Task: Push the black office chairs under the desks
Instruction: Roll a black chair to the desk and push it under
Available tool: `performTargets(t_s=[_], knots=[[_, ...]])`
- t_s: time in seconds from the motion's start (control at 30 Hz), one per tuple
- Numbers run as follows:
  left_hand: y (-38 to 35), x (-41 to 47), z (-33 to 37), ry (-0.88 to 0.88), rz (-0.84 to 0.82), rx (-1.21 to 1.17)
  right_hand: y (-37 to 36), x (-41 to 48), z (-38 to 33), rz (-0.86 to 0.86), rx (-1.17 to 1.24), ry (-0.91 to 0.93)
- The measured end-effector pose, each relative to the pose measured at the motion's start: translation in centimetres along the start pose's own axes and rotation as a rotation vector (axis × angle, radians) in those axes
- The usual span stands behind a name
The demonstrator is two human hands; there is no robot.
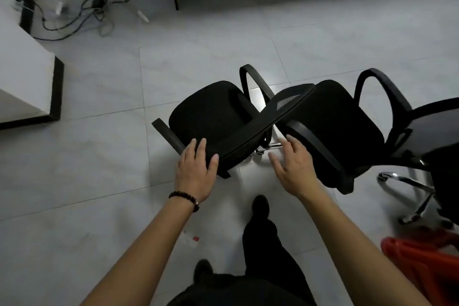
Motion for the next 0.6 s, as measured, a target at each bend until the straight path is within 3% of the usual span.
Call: performTargets(t_s=[0.1, 0.27, 0.4, 0.6], knots=[[-2.0, 3.7, 3.1, 0.069, -0.012, 0.064, 0.2, 6.3, 2.5, -0.041, -0.109, 0.084], [-7.2, 6.2, 8.5, 0.173, -0.167, 0.203, 0.0, 14.8, 6.0, -0.211, -0.266, 0.254], [-8.2, 7.6, 10.1, 0.24, -0.104, 0.332, 0.3, 17.2, 6.5, -0.244, -0.24, 0.287], [-5.8, 10.9, 7.9, 0.185, -0.034, 0.419, -0.4, 19.4, 4.7, -0.259, -0.262, 0.292]])
Point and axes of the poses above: each hand's wrist, its own x-axis towards the middle knuckle, its own y-axis out of the back of the hand, z = x × y, the point moved 4 cm from there along x, towards the middle knuckle, and after that the axes turned 5 degrees about x, right-handed, at the moved point
